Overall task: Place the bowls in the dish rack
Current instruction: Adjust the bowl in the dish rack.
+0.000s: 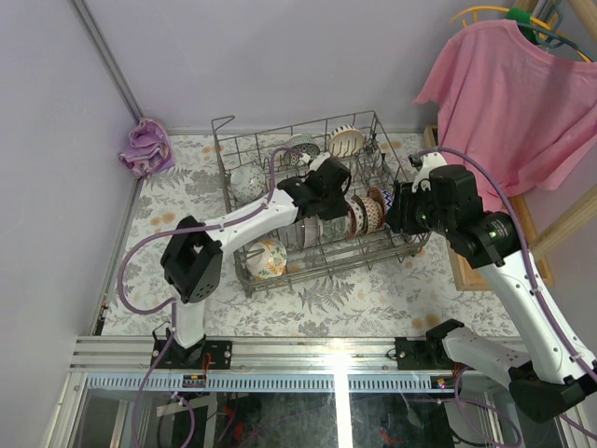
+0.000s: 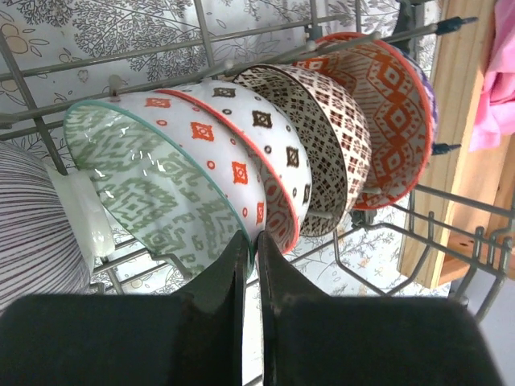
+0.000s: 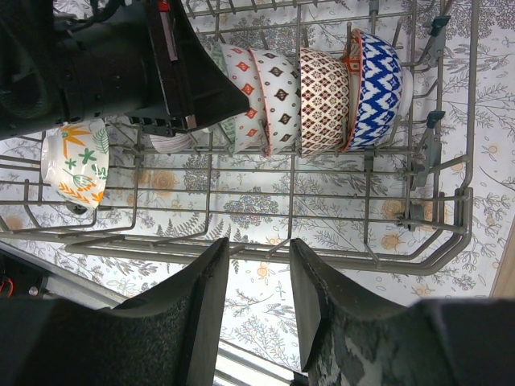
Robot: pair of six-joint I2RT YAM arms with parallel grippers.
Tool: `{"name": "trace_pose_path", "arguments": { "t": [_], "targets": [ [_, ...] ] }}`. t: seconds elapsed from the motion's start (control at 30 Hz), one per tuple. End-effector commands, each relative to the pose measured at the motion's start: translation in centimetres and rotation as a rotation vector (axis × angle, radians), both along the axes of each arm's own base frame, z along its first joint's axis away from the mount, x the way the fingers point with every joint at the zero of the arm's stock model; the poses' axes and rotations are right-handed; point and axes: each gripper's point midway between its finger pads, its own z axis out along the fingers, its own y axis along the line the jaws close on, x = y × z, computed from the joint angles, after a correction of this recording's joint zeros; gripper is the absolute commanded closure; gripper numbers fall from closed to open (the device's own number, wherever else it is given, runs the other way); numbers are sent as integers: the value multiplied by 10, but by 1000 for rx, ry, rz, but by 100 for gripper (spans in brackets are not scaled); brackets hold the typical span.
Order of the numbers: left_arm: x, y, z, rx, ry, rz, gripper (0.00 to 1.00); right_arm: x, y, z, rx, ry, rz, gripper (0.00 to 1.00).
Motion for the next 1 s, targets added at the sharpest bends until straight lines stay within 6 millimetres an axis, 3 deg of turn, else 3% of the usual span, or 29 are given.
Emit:
{"name": "trace_pose_path", "arguments": {
  "t": [0.0, 0.23, 0.67, 0.97],
  "targets": [
    [8, 8, 45, -40, -119, -48, 100, 5, 0, 5, -1, -28, 2, 57],
    [0, 1, 49, -97, -123, -127, 100, 7, 2, 4, -2, -22, 4, 57],
    [-22, -28, 36, -253, -78, -302, 100, 8, -1, 0, -13, -15, -7, 57],
    [-25, -17, 39, -257, -75, -314, 100, 8, -1, -2, -14, -14, -7, 57]
  ]
}}
